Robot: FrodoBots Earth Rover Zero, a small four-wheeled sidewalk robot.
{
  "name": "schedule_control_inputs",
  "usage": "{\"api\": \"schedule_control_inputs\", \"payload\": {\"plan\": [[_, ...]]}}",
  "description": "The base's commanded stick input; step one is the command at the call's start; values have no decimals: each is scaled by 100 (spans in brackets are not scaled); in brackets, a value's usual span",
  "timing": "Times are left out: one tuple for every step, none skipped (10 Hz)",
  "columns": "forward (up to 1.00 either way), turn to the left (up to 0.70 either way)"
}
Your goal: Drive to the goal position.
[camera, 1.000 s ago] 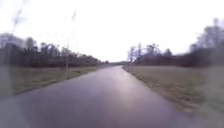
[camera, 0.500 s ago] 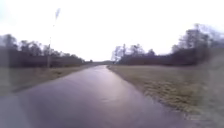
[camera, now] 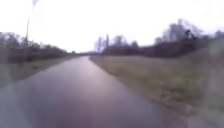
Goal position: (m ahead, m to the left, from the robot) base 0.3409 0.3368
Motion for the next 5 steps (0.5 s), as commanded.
{"api": "schedule_control_inputs", "payload": {"plan": [[100,40],[100,40],[100,40],[80,32],[58,23]]}}
